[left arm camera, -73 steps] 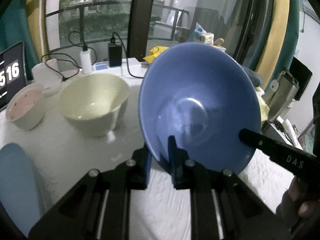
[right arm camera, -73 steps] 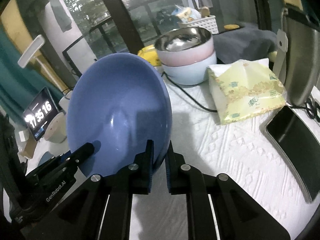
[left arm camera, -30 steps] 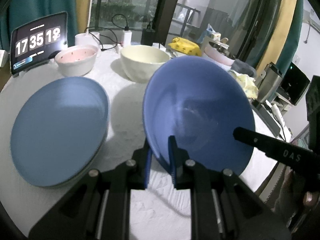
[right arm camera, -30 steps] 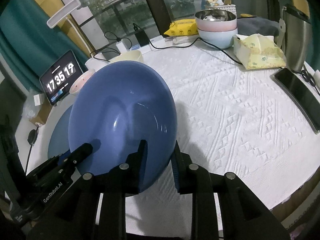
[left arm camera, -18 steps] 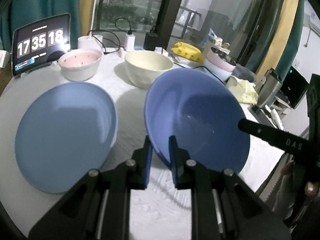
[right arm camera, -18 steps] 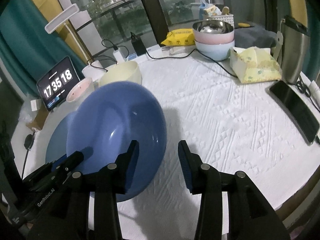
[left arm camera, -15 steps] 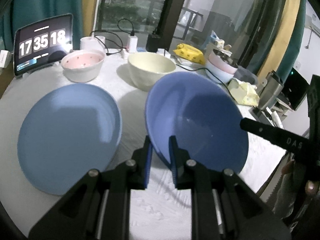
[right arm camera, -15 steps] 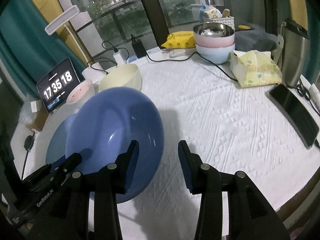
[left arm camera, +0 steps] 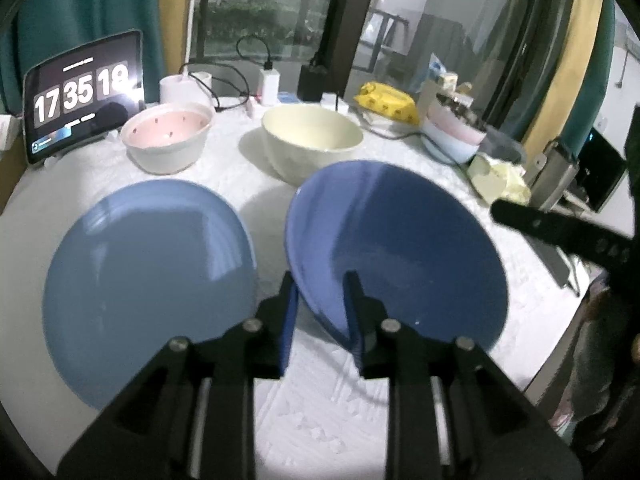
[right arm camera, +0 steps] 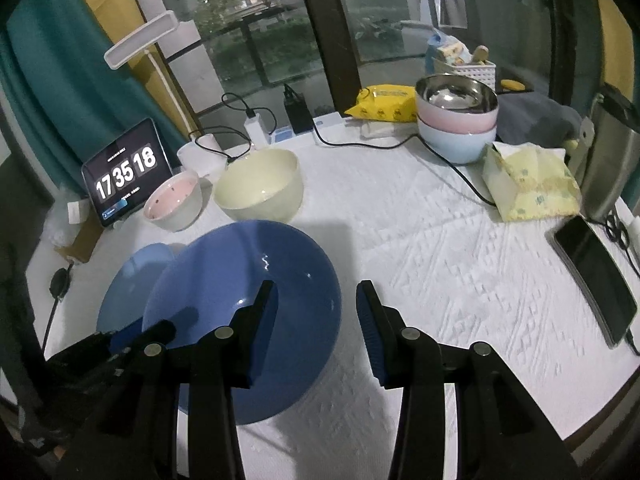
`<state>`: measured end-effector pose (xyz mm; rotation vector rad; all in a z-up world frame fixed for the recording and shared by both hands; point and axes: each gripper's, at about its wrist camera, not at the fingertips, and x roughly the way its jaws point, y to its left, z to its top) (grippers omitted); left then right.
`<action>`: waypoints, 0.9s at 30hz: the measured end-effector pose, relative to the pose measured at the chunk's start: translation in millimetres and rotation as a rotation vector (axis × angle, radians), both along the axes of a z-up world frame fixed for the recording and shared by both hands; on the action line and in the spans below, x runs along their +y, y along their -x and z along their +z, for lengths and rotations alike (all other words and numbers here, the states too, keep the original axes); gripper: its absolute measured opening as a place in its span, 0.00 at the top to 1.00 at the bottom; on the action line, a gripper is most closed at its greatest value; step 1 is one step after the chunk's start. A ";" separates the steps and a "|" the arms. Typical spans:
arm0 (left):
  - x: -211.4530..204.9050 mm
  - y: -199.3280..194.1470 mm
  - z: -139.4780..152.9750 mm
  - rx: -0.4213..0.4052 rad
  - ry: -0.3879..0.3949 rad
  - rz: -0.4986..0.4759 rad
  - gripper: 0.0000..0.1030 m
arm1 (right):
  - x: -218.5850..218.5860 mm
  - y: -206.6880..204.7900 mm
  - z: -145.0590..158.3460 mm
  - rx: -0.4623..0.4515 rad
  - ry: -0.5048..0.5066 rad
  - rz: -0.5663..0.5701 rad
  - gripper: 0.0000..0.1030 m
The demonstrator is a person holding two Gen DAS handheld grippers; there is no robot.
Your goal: Organize plates and bowls
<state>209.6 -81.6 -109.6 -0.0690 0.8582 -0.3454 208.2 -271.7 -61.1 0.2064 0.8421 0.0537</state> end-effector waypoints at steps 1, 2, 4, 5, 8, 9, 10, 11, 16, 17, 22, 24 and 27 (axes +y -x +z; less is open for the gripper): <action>-0.6 -2.3 -2.2 0.010 -0.003 0.000 0.76 | 1.1 -1.8 0.9 -0.001 0.003 0.002 0.58; -1.0 -4.6 -3.6 0.019 0.002 -0.003 0.76 | 1.5 -3.2 1.4 -0.001 0.005 0.004 0.58; -1.6 -6.5 -2.8 0.021 0.009 -0.012 0.75 | 2.4 -6.9 1.9 0.000 0.007 0.005 0.58; -1.7 -7.3 -2.1 0.022 0.015 -0.016 0.75 | 2.3 -9.0 1.7 0.001 0.008 0.004 0.58; 3.4 -10.2 4.1 0.007 0.024 0.002 0.63 | 2.0 -15.1 0.2 0.008 0.014 0.004 0.58; 6.3 -10.7 6.2 0.001 0.028 0.010 0.58 | 1.9 -17.6 -0.5 0.010 0.016 0.005 0.58; 10.2 -11.9 9.1 -0.002 0.042 0.018 0.53 | 1.6 -20.0 -0.7 0.012 0.018 0.005 0.58; 13.1 -12.8 11.4 -0.004 0.052 0.022 0.52 | 1.7 -22.0 -1.1 0.014 0.019 0.006 0.58; 21.9 -21.1 25.8 -0.035 0.056 0.033 0.52 | 4.2 -34.6 -2.9 0.020 0.022 0.014 0.58; 22.6 -24.1 28.6 -0.041 0.051 0.032 0.52 | 5.3 -37.9 -4.2 0.025 0.023 0.017 0.58; 19.9 -39.5 36.0 -0.058 0.024 0.025 0.52 | 11.4 -50.9 -2.8 0.028 0.027 0.038 0.58; 20.0 -45.9 36.7 -0.051 0.020 0.026 0.52 | 12.8 -55.9 0.0 0.022 0.030 0.044 0.58; 18.8 -57.6 35.7 -0.038 0.022 0.024 0.52 | 12.1 -65.4 2.0 0.021 0.020 0.055 0.58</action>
